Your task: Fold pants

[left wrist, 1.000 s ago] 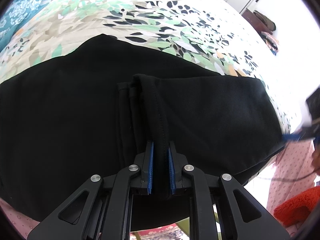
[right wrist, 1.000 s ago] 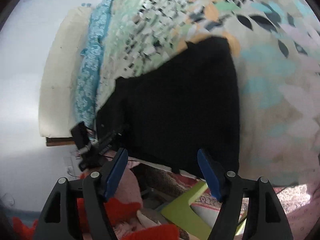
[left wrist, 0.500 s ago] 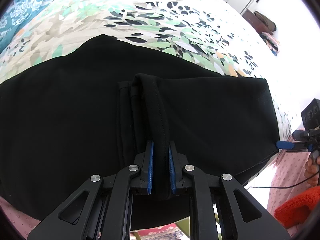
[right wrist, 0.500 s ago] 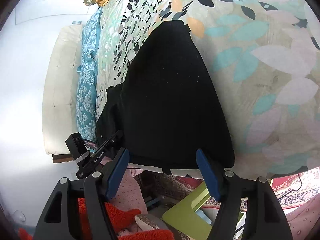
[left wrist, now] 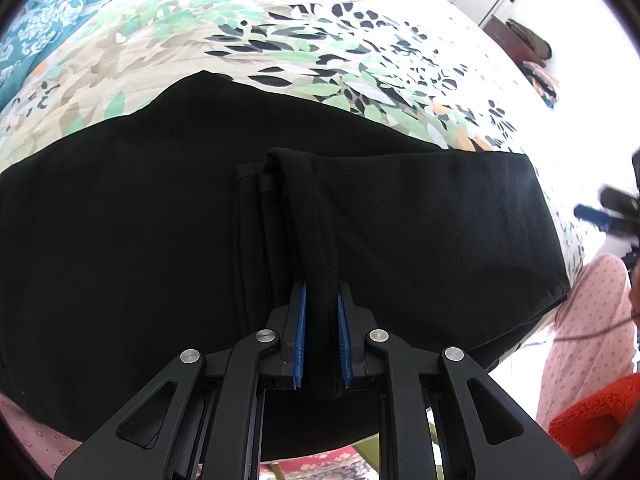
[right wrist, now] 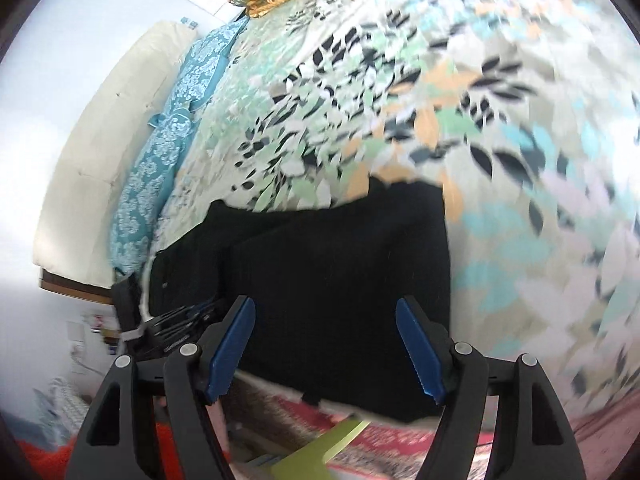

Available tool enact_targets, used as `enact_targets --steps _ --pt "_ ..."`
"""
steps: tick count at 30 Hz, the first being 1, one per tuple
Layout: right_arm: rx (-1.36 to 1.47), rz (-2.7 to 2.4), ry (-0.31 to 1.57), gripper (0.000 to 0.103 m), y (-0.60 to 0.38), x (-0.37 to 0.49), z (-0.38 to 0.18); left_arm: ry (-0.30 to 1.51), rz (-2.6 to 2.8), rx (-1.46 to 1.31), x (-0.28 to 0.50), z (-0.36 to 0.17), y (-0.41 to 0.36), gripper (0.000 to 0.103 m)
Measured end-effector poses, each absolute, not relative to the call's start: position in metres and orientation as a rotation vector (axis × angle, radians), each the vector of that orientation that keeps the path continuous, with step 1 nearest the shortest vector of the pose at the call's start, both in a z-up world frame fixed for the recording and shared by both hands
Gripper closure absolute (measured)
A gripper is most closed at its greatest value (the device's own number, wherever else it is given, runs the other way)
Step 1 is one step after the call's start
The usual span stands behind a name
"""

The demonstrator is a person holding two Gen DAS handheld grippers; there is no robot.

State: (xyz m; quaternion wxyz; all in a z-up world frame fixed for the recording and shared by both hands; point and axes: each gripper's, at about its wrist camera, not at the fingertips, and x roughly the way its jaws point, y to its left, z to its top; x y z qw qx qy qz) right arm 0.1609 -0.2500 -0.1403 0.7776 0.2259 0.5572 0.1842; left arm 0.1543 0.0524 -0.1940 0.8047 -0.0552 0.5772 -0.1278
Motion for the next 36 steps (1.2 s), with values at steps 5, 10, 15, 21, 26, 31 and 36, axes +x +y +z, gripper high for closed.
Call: enact_targets --steps 5,10,15,21,26,31,36 --pt "0.408 0.328 1.271 0.029 -0.241 0.182 -0.172 1.23 -0.295 -0.114 0.153 -0.192 0.049 0.078" --pt "0.447 0.311 1.163 0.029 -0.248 0.166 -0.162 1.192 -0.278 -0.099 0.15 -0.182 0.048 0.032" --pt "0.371 0.27 1.049 0.029 -0.252 0.14 -0.141 1.125 -0.224 -0.169 0.153 -0.166 0.068 0.022" --pt "0.233 0.263 1.006 0.023 -0.234 0.123 -0.131 1.081 -0.092 -0.282 0.157 -0.157 0.11 0.022" --pt "0.24 0.311 1.027 0.023 -0.222 0.122 -0.139 1.059 0.02 -0.361 0.163 -0.15 0.154 0.021" --pt "0.235 0.35 1.022 0.023 -0.214 0.122 -0.14 1.066 0.113 -0.453 0.17 -0.135 0.224 0.019" --pt "0.262 0.357 1.025 0.023 -0.212 0.126 -0.14 1.126 0.192 -0.333 0.178 -0.131 0.283 0.018"
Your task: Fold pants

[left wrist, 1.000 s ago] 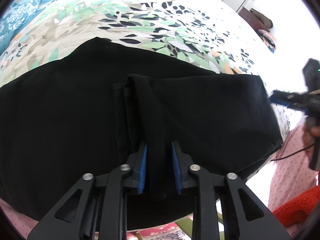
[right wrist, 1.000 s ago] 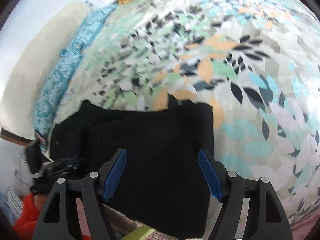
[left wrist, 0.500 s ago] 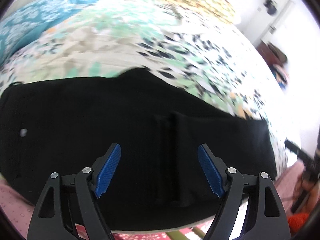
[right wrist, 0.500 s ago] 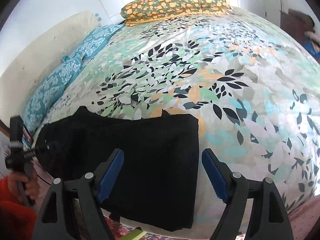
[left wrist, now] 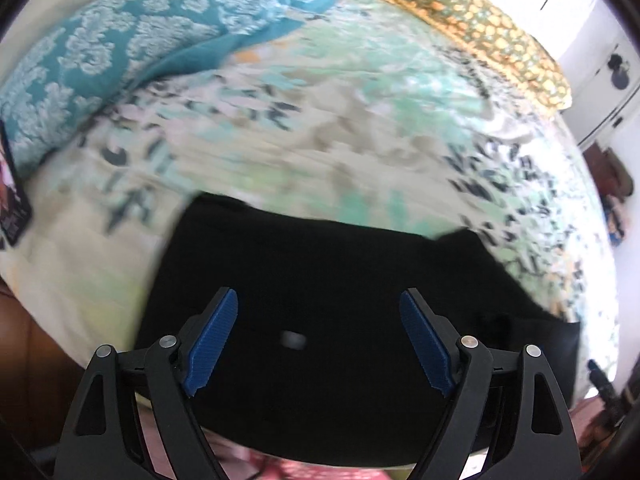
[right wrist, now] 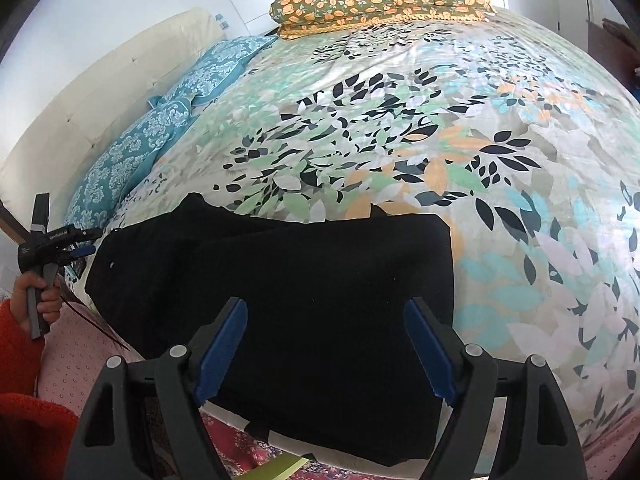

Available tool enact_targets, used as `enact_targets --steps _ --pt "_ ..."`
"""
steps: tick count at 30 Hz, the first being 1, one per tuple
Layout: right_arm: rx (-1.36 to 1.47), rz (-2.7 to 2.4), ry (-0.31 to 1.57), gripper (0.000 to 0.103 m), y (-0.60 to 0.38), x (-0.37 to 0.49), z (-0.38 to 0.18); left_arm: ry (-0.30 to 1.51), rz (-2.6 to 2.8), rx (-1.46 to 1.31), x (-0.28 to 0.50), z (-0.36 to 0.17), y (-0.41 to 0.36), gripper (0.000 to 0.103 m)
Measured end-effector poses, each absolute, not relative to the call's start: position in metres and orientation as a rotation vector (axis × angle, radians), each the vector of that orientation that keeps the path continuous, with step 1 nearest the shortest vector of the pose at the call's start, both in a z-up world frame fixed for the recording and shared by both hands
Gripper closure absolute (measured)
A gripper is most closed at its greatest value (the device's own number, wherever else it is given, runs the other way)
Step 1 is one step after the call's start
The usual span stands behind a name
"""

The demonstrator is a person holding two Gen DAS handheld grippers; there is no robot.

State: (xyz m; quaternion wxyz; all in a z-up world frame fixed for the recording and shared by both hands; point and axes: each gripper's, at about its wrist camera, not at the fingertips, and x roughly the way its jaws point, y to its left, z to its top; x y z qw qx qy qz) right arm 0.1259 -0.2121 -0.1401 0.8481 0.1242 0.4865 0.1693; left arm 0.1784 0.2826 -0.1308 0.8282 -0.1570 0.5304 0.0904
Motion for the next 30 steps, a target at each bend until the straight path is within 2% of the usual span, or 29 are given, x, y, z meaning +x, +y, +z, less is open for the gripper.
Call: enact_targets --steps 6,17,19,20,22,25,30 --pt "0.257 0.371 1.026 0.023 -0.209 0.125 -0.139 1.125 0.27 -0.607 0.167 -0.159 0.375 0.018" --pt "0.26 0.386 1.054 0.023 -0.205 0.125 -0.146 1.252 0.162 -0.486 0.187 -0.207 0.338 0.013" --pt "0.272 0.382 1.049 0.023 -0.208 0.125 -0.146 1.248 0.15 -0.48 0.186 -0.205 0.335 0.038" --pt "0.281 0.379 1.046 0.023 -0.21 0.124 -0.146 1.252 0.172 -0.469 0.186 -0.203 0.335 0.044" --pt "0.297 0.375 1.044 0.023 -0.212 0.124 -0.147 1.239 0.187 -0.457 0.18 -0.193 0.334 0.074" --pt "0.316 0.373 1.045 0.023 -0.216 0.125 -0.149 1.197 0.192 -0.431 0.175 -0.168 0.326 0.086" --pt "0.344 0.377 1.033 0.023 -0.221 0.128 -0.15 1.04 0.043 -0.514 0.156 -0.091 0.283 0.089"
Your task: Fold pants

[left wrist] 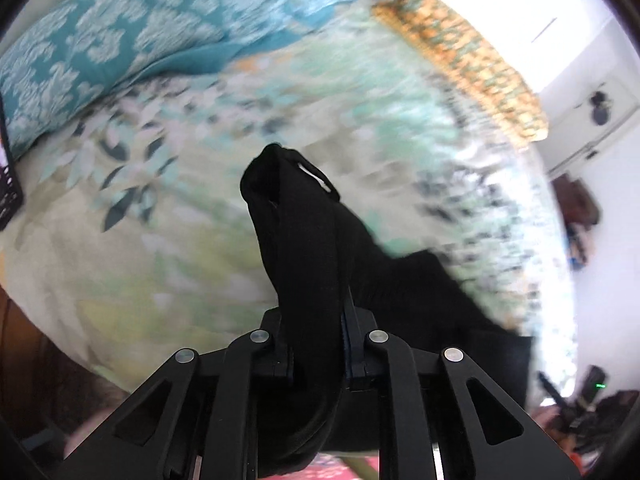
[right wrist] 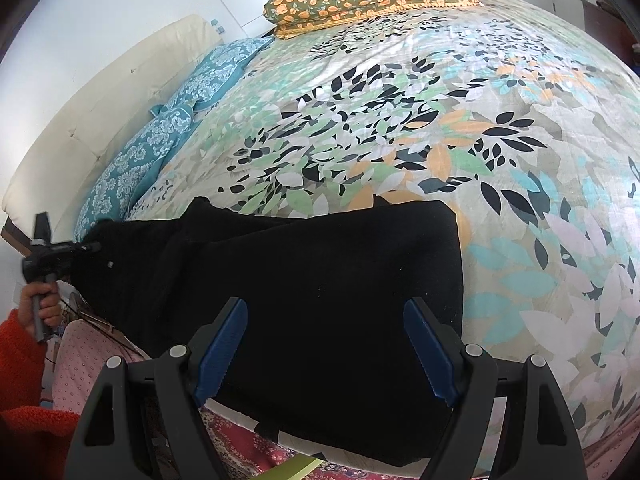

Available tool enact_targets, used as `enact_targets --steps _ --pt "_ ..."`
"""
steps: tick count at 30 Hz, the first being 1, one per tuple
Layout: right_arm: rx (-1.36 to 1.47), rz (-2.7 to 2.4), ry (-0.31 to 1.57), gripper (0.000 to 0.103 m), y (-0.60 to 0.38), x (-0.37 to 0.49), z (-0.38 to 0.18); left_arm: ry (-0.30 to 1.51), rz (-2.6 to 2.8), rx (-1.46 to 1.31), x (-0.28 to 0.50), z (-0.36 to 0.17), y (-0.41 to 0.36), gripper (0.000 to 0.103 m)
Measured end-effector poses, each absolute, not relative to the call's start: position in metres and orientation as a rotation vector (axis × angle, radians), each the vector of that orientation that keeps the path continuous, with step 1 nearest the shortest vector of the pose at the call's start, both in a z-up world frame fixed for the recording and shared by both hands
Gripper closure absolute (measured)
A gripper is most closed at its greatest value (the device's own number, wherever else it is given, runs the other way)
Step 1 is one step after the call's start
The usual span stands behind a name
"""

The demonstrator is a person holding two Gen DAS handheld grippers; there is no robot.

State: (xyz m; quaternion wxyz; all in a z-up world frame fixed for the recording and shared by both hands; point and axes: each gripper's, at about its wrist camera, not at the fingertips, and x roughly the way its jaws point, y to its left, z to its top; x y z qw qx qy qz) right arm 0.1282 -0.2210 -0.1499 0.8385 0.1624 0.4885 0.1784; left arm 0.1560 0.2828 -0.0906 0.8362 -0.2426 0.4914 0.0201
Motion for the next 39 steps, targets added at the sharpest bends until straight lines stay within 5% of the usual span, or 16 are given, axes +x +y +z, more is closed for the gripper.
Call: enact_targets --steps 6,10,16,17,19,22,26,32,39 --pt "0.391 0.372 1.021 0.022 -0.23 0.131 -0.151 0.993 -0.228 -0.451 0.17 -0.045 0.149 0.094" --pt "0.393 0.351 0.991 0.022 -0.241 0.125 -0.145 1.09 -0.341 -0.382 0.191 -0.088 0.059 0.099" --pt "0.462 0.284 0.949 0.022 -0.273 0.118 -0.142 1.251 -0.449 -0.292 0.198 -0.157 -0.019 0.091" --pt "0.478 0.278 0.939 0.022 -0.277 0.117 -0.142 1.229 -0.494 -0.322 0.194 -0.148 -0.019 0.086" --pt "0.512 0.28 0.922 0.022 -0.284 0.117 -0.143 1.161 -0.53 -0.321 0.188 -0.122 -0.012 0.052" --pt "0.519 0.361 0.86 0.022 -0.275 0.122 -0.135 0.994 -0.467 -0.306 0.18 -0.079 0.026 0.025" --pt "0.391 0.764 0.761 0.0 -0.204 0.108 -0.115 0.898 -0.28 -0.307 0.177 -0.064 0.09 0.024" --pt "0.106 1.035 0.97 0.0 -0.101 0.091 -0.144 0.897 -0.003 -0.338 0.158 -0.107 0.166 0.025" --pt "0.233 1.035 1.133 0.011 -0.092 0.14 -0.169 0.912 0.064 -0.451 0.15 -0.138 0.184 0.026"
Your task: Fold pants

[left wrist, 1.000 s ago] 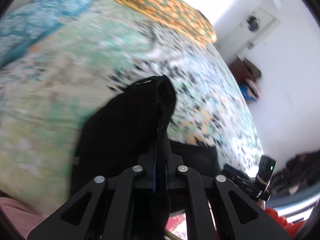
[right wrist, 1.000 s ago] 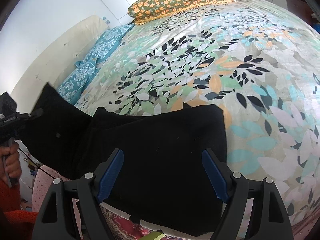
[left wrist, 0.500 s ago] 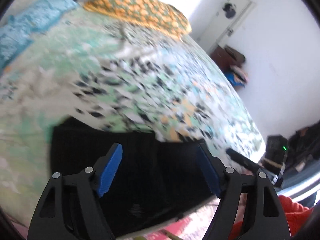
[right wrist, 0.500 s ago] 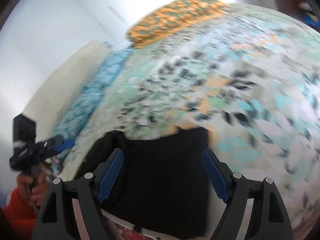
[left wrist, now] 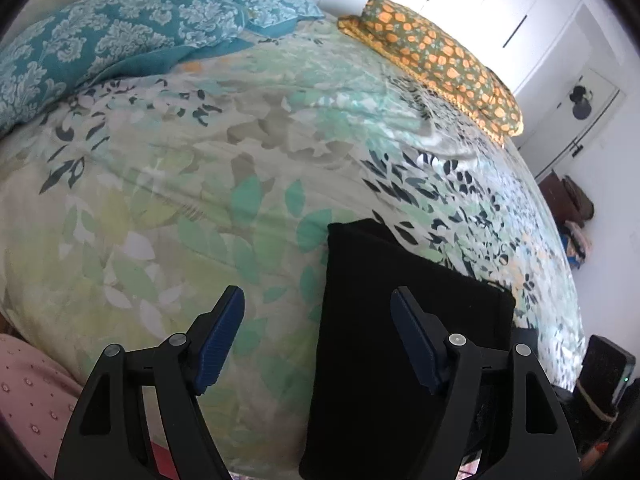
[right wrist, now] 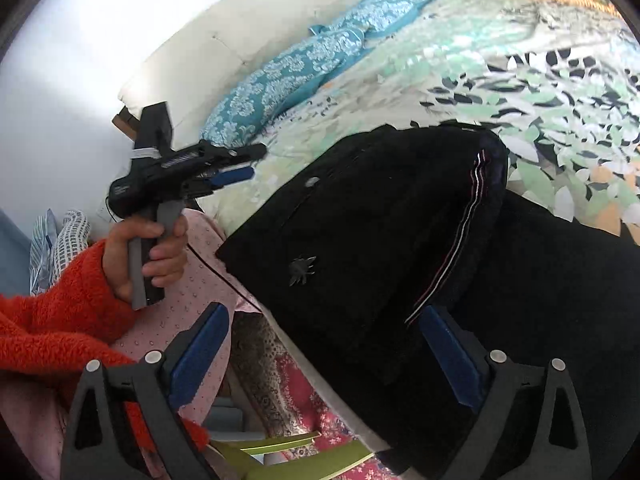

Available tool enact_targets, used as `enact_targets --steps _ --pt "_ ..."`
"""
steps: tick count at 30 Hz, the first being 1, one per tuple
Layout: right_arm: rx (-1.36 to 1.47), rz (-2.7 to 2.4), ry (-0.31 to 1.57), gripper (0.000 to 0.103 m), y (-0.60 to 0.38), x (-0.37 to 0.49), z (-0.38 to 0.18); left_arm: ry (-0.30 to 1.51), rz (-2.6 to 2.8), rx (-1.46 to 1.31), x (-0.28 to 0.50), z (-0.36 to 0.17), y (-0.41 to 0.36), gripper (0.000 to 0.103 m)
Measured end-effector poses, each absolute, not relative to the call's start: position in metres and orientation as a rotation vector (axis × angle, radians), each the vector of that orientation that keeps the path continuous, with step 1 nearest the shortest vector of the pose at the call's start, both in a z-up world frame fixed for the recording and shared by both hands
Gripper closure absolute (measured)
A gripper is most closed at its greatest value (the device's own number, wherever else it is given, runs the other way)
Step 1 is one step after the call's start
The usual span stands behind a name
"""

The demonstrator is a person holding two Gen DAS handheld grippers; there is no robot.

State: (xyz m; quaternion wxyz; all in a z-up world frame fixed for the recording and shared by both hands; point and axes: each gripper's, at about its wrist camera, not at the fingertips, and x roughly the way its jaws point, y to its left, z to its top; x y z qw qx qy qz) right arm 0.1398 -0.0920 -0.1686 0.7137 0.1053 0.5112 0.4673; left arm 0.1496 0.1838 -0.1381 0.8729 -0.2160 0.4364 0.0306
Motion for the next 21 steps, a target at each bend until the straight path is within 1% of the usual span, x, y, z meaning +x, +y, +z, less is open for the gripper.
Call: enact_targets --steps 4,6,7,9,14,15,16,18,19,21 --pt "0.341 1.068 1.279 0.021 -0.087 0.164 -0.187 0.904 0.086 -0.397 0.155 -0.136 0.182 0.026" --pt "0.383 1.064 1.354 0.031 -0.091 0.171 -0.193 0.908 0.071 -0.408 0.154 -0.137 0.182 0.026" --pt "0.372 1.046 1.4 0.04 -0.092 0.174 -0.196 0.909 0.067 -0.408 0.153 -0.137 0.182 0.026" --pt "0.346 1.031 1.493 0.047 -0.093 0.177 -0.202 0.911 0.065 -0.395 0.153 -0.137 0.179 0.026" --pt "0.405 1.063 1.57 0.046 -0.083 0.177 -0.209 0.924 0.065 -0.37 0.157 -0.14 0.175 0.026" --pt "0.39 1.06 1.568 0.048 -0.079 0.176 -0.209 0.926 0.065 -0.369 0.158 -0.141 0.174 0.026" --pt "0.377 1.054 1.554 0.058 -0.077 0.175 -0.206 0.929 0.066 -0.366 0.158 -0.141 0.174 0.026" --pt "0.357 1.037 1.514 0.071 -0.075 0.172 -0.197 0.931 0.071 -0.361 0.158 -0.142 0.175 0.026" --pt "0.34 1.041 1.485 0.075 -0.075 0.169 -0.19 0.93 0.075 -0.361 0.157 -0.142 0.176 0.026" --pt "0.342 1.067 1.42 0.079 -0.083 0.165 -0.172 0.924 0.086 -0.377 0.153 -0.14 0.181 0.026"
